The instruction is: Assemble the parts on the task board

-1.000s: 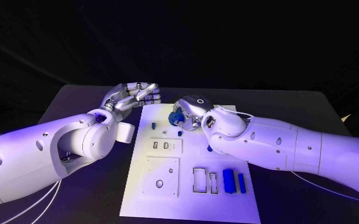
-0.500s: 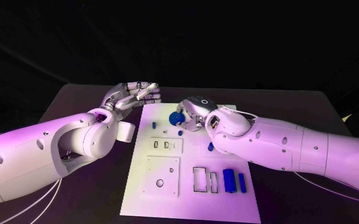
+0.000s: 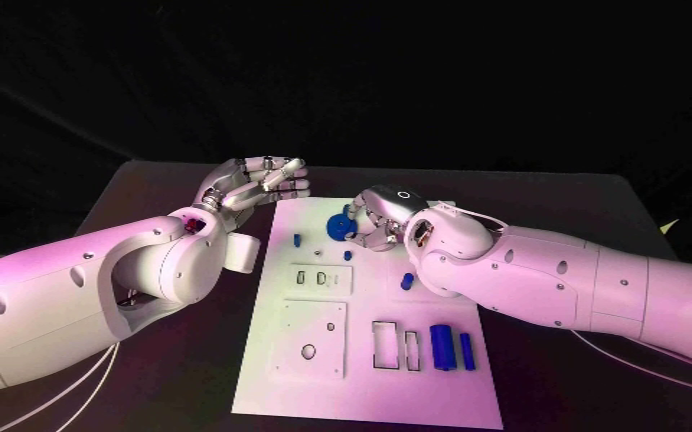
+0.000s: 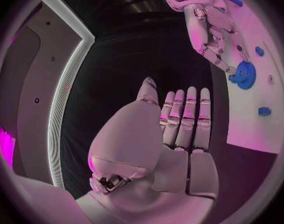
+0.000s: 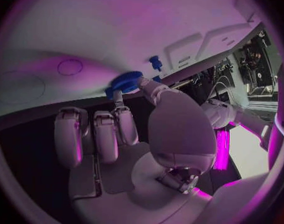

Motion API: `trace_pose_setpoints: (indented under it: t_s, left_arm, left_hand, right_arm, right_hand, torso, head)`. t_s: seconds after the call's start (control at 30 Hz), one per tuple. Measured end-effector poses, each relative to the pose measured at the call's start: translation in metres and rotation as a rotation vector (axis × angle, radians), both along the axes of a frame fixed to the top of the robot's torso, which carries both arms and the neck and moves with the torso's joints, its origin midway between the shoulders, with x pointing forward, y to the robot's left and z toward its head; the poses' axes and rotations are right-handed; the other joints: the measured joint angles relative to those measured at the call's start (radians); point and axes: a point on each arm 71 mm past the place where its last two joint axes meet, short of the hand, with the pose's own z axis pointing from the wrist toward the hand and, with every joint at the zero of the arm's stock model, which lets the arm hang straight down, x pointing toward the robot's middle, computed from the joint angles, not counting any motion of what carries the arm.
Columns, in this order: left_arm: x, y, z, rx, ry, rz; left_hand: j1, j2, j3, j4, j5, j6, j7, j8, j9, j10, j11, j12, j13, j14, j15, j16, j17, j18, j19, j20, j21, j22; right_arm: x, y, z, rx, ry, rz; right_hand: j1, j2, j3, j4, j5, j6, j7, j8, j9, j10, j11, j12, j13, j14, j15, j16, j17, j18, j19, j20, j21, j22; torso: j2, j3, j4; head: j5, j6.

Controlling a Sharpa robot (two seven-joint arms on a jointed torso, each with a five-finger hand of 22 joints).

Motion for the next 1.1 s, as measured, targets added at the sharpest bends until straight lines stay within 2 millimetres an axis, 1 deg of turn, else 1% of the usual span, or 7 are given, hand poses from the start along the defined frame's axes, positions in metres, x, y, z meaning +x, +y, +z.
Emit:
trace_pose_setpoints:
  t_s: [0.2, 0.3, 0.5, 0.63, 0.87, 0.93, 1.1]
  left_arm:
    - [0.001, 0.002, 0.0, 0.003, 0.001, 0.005]
    - [0.001, 0.004, -0.001, 0.004, 0.001, 0.009]
    - [0.002, 0.006, -0.001, 0.006, 0.001, 0.014]
    - [0.003, 0.005, -0.001, 0.006, 0.001, 0.015]
    - [0.004, 0.004, -0.002, 0.005, 0.001, 0.013]
    - [0.004, 0.003, -0.002, 0.005, 0.001, 0.012]
    - [0.005, 0.003, -0.002, 0.005, 0.001, 0.012]
  left_hand:
    - [0.0, 0.0, 0.0, 0.0, 0.0, 0.0, 0.0, 0.0, 0.0, 0.0, 0.0, 0.0, 0.0, 0.0, 0.0, 0.0, 0.0, 0.0, 0.0, 0.0, 0.0, 0.0]
    - [0.0, 0.0, 0.0, 0.0, 0.0, 0.0, 0.0, 0.0, 0.0, 0.0, 0.0, 0.0, 0.0, 0.0, 0.0, 0.0, 0.0, 0.0, 0.0, 0.0, 0.0, 0.0]
    - [0.0, 0.0, 0.0, 0.0, 0.0, 0.0, 0.0, 0.0, 0.0, 0.0, 0.0, 0.0, 0.0, 0.0, 0.0, 0.0, 0.0, 0.0, 0.0, 0.0, 0.0, 0.0]
    - [0.0, 0.0, 0.0, 0.0, 0.0, 0.0, 0.0, 0.0, 0.0, 0.0, 0.0, 0.0, 0.0, 0.0, 0.0, -0.004, 0.0, 0.0, 0.0, 0.0, 0.0, 0.0]
    - [0.0, 0.0, 0.0, 0.0, 0.0, 0.0, 0.0, 0.0, 0.001, 0.0, 0.0, 0.0, 0.0, 0.0, 0.0, -0.004, 0.001, 0.0, 0.0, 0.0, 0.0, -0.001]
    - [0.0, 0.0, 0.0, 0.0, 0.0, 0.0, 0.0, 0.0, 0.001, 0.0, 0.0, 0.0, 0.0, 0.0, 0.0, -0.004, 0.001, 0.0, 0.0, 0.0, 0.0, -0.001]
    - [0.0, 0.0, 0.0, 0.0, 0.0, 0.0, 0.0, 0.0, 0.001, 0.0, 0.0, 0.0, 0.0, 0.0, 0.0, -0.004, 0.001, 0.0, 0.0, 0.0, 0.0, -0.001]
  right_arm:
    - [-0.011, -0.02, 0.004, 0.021, 0.006, -0.009]
    - [-0.015, -0.037, 0.016, 0.049, -0.006, -0.019]
    - [-0.019, -0.085, 0.048, 0.131, -0.008, -0.075]
    - [-0.019, -0.118, 0.055, 0.182, 0.025, -0.123]
    - [-0.016, -0.158, 0.046, 0.215, 0.083, -0.165]
    - [-0.016, -0.165, 0.039, 0.211, 0.101, -0.17]
    - [-0.016, -0.176, 0.023, 0.204, 0.137, -0.172]
  right_hand:
    - [0.0, 0.0, 0.003, 0.003, 0.004, 0.001, -0.001, 0.0, -0.001, 0.011, -0.004, 0.005, 0.0, 0.0, 0.0, 0.0, 0.0, 0.0, 0.0, 0.0, 0.009, 0.0]
    - [0.0, 0.0, 0.003, 0.003, 0.004, 0.001, -0.001, 0.0, -0.004, 0.011, -0.004, 0.009, 0.0, 0.0, 0.0, 0.0, 0.001, 0.0, 0.0, 0.0, 0.009, 0.0]
    - [0.046, -0.016, 0.024, -0.02, 0.004, -0.002, 0.002, -0.003, -0.015, 0.011, -0.003, 0.009, 0.0, 0.0, 0.0, 0.0, 0.001, 0.0, 0.0, 0.0, 0.008, 0.0]
    - [0.085, -0.031, 0.028, -0.056, 0.016, -0.005, 0.006, -0.005, -0.022, 0.011, -0.003, 0.009, 0.0, 0.0, 0.0, 0.0, 0.001, 0.0, 0.0, 0.0, 0.0, 0.0]
    - [0.113, -0.033, 0.021, -0.085, 0.03, -0.009, 0.009, -0.009, -0.027, 0.005, 0.002, 0.005, 0.0, 0.0, 0.0, 0.0, 0.001, 0.0, 0.0, 0.0, -0.007, 0.0]
    - [0.119, -0.04, 0.022, -0.089, 0.033, -0.009, 0.009, -0.009, -0.028, 0.005, 0.002, 0.005, 0.0, 0.0, 0.0, 0.0, 0.001, 0.0, 0.0, 0.0, -0.007, 0.0]
    - [0.123, -0.036, 0.02, -0.092, 0.033, -0.009, 0.009, -0.009, -0.029, 0.002, 0.006, 0.002, 0.0, 0.0, 0.0, 0.0, 0.001, 0.0, 0.0, 0.0, -0.007, 0.0]
  torso:
    - [-0.001, 0.0001, -0.0012]
    - [-0.003, 0.0007, -0.0033]
    - [-0.009, 0.0043, -0.0128]
    - [-0.015, 0.0067, -0.021]
    - [-0.022, 0.013, -0.0314]
    - [-0.024, 0.0154, -0.0337]
    - [-0.025, 0.021, -0.0362]
  head:
    - [0.001, 0.0]
    - [0.001, 0.002]
    - [0.003, 0.005]
    - [0.002, 0.007]
    - [-0.006, 0.006]
    - [-0.007, 0.004]
    - [-0.006, 0.0]
